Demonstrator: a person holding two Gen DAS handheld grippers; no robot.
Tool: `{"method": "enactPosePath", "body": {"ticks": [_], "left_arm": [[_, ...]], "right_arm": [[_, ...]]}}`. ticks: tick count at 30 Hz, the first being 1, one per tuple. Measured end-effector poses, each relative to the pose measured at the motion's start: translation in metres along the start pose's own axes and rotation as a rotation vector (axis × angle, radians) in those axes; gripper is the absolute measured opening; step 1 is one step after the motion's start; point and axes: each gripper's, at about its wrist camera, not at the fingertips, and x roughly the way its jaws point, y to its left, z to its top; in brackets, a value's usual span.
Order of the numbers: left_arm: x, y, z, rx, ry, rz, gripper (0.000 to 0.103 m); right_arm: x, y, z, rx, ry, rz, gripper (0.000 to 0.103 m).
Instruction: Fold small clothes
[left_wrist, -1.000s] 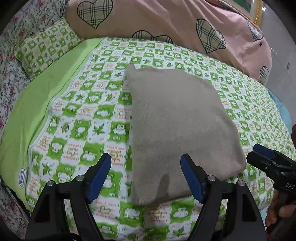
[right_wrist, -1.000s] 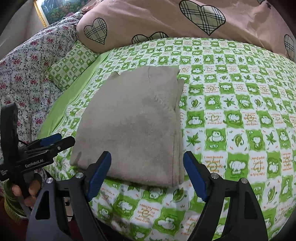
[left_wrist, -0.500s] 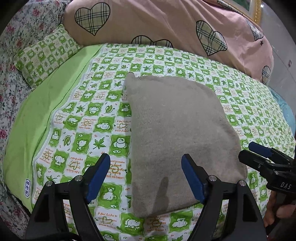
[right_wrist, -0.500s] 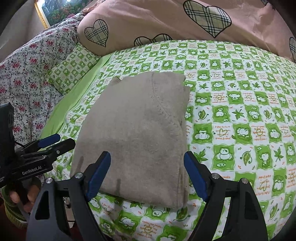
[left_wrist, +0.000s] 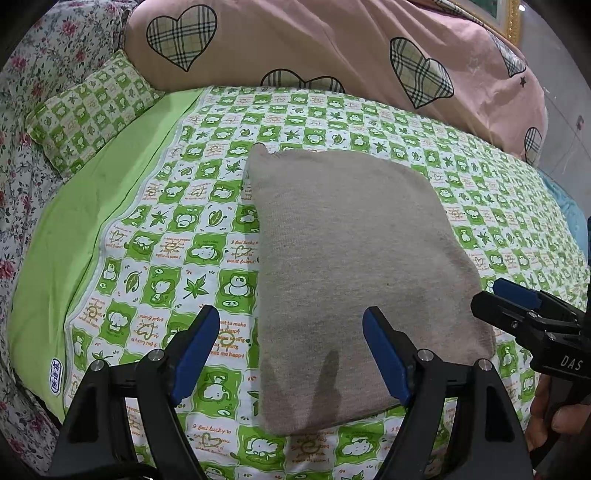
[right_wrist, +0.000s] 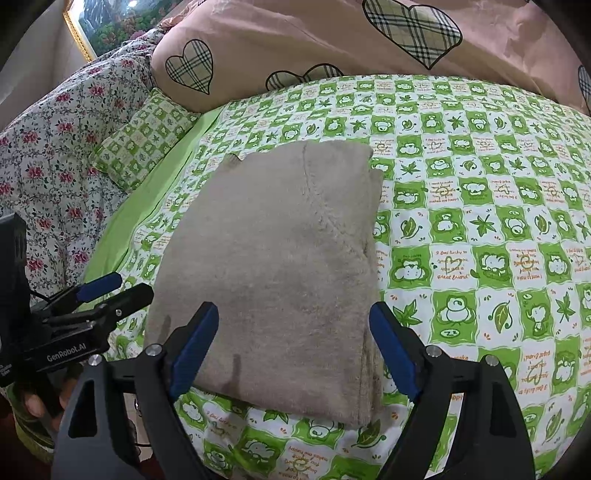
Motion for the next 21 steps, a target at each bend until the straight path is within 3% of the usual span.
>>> {"method": "enactPosePath", "body": {"ticks": [21], "left_arm": [[0.005, 0.003, 0.003, -0.014, 0.003, -0.008, 0.081]], "right_arm": [[0.018, 0.007, 0.007, -0.017, 0.028, 0.008, 0.084]]}}
